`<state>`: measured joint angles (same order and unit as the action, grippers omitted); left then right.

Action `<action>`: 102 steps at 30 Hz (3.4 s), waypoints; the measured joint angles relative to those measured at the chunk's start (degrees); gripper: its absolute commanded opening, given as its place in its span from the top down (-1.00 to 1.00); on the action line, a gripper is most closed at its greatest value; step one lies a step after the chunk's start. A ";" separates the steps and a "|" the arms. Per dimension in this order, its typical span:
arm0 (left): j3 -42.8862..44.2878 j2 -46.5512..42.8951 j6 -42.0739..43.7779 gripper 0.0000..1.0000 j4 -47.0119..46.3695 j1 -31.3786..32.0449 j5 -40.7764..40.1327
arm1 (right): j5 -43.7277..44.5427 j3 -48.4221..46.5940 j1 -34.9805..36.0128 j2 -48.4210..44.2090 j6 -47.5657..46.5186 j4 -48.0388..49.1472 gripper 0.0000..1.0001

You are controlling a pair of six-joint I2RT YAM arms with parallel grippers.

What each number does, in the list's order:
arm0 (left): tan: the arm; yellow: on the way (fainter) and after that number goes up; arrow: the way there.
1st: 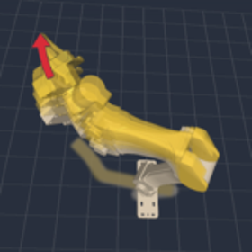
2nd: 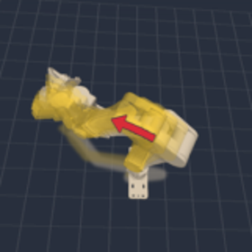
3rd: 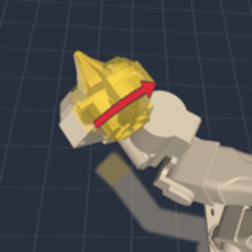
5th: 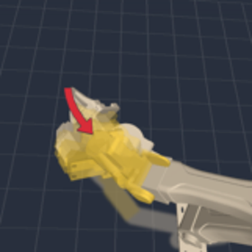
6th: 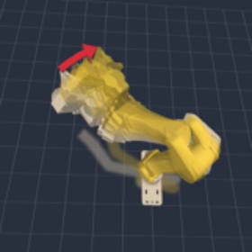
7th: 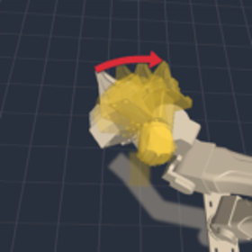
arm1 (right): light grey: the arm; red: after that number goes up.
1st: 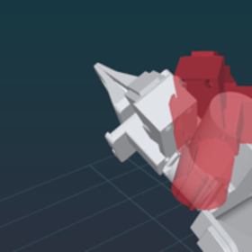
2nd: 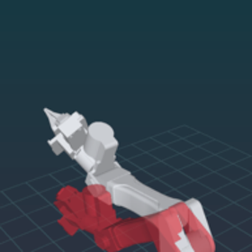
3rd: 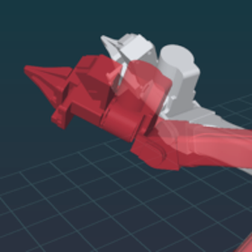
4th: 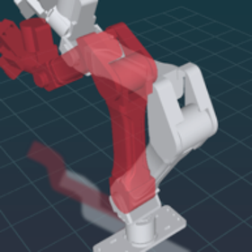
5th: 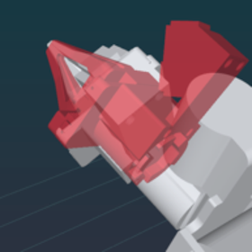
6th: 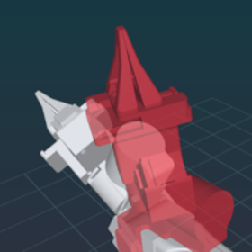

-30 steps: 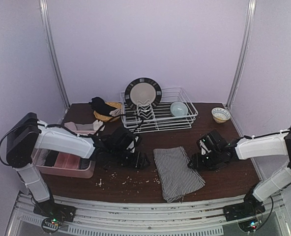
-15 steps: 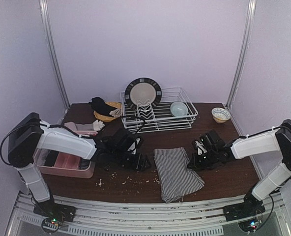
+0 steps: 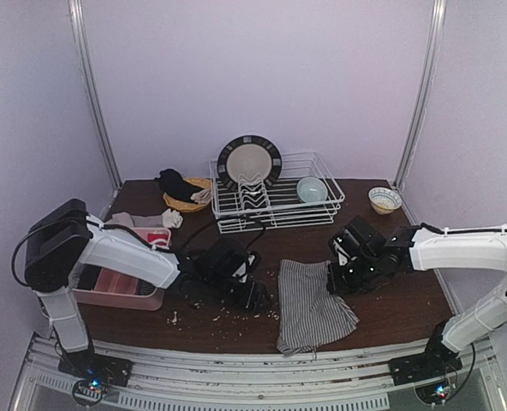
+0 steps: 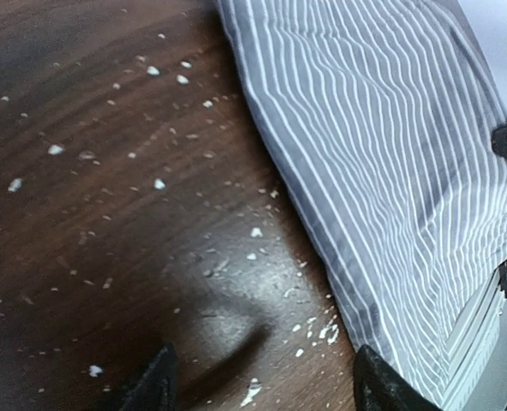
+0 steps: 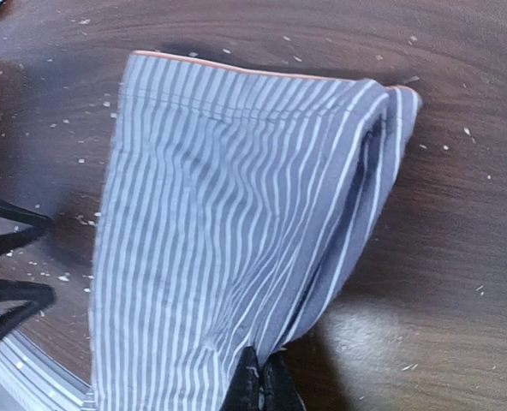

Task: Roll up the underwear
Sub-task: Pick up the underwear from the center of the board, then fold the underwear at the center of the board, then smooth out the underwear at the center of the board.

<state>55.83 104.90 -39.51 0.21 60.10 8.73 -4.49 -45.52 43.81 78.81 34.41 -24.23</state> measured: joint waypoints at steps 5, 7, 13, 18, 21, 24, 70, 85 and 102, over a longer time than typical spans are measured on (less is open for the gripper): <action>0.11 1.51 -1.25 -0.31 -2.97 1.55 1.05 | 2.14 -2.60 2.84 0.15 2.95 -1.64 1.00; 0.11 2.01 -1.77 -0.27 -4.33 2.03 1.62 | 2.43 -3.21 3.56 0.81 4.17 -1.70 1.00; 0.15 3.19 -3.10 -0.13 -7.02 3.39 2.40 | 2.40 -5.33 6.38 4.13 8.76 -0.59 1.00; 0.15 3.96 -3.89 0.10 -8.31 4.00 2.75 | 0.57 -8.70 8.57 8.39 12.20 3.19 1.00; 0.13 4.24 -4.31 0.24 -8.63 4.09 2.89 | -0.96 -9.90 9.09 11.74 13.88 6.19 1.00; -0.13 4.48 -4.81 0.42 -9.14 4.09 2.95 | -2.10 -10.32 9.35 14.71 15.19 8.24 1.00; -15.91 -14.38 -6.54 0.46 -8.59 5.38 -0.48 | -6.60 -13.77 13.16 25.33 17.81 16.85 0.20; -15.93 -25.73 -3.91 0.49 1.62 5.38 -13.73 | -1.36 -20.61 17.79 18.10 9.92 5.79 -0.32; -6.64 -20.81 -0.76 -0.30 5.46 5.25 -13.88 | 6.40 -1.16 5.22 -6.80 5.03 1.88 -0.32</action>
<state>49.19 84.09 -40.27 5.67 65.34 -5.15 1.91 -46.68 49.04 72.01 39.44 -22.35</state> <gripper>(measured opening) 0.581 0.659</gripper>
